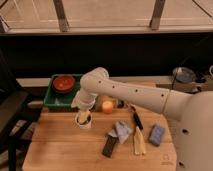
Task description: Stack cups into tray
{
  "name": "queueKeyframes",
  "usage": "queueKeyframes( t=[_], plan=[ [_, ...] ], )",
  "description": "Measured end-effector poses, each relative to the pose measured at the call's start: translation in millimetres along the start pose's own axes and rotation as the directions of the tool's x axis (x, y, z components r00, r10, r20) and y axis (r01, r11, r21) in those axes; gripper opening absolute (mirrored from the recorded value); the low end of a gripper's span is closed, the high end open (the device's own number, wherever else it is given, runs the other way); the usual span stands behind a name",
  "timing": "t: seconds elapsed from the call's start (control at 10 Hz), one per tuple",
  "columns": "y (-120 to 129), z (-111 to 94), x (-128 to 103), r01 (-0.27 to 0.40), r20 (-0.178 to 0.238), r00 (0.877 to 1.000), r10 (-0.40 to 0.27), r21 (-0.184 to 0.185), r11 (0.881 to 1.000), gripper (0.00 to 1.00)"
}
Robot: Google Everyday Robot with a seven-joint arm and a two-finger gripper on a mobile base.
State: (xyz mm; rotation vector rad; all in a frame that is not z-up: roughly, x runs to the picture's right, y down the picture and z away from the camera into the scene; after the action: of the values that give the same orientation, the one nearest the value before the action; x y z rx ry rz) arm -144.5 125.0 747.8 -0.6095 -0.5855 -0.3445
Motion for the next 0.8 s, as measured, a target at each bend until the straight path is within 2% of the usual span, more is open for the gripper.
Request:
queueKeyframes(
  t=[0.2,0.5,0.8],
  plan=[
    [-8.7,1.4,6.0,0.006,-0.036,0.999,-0.007,-0.003,1.0,0.61],
    [-14.6,8.9,19.6,-0.008,-0.067,0.998,0.007,-0.012,1.0,0.61],
    [-8.5,22.0,37.4,-0.035,-0.07,0.997,0.034,-0.02,0.999,0.61]
  ],
)
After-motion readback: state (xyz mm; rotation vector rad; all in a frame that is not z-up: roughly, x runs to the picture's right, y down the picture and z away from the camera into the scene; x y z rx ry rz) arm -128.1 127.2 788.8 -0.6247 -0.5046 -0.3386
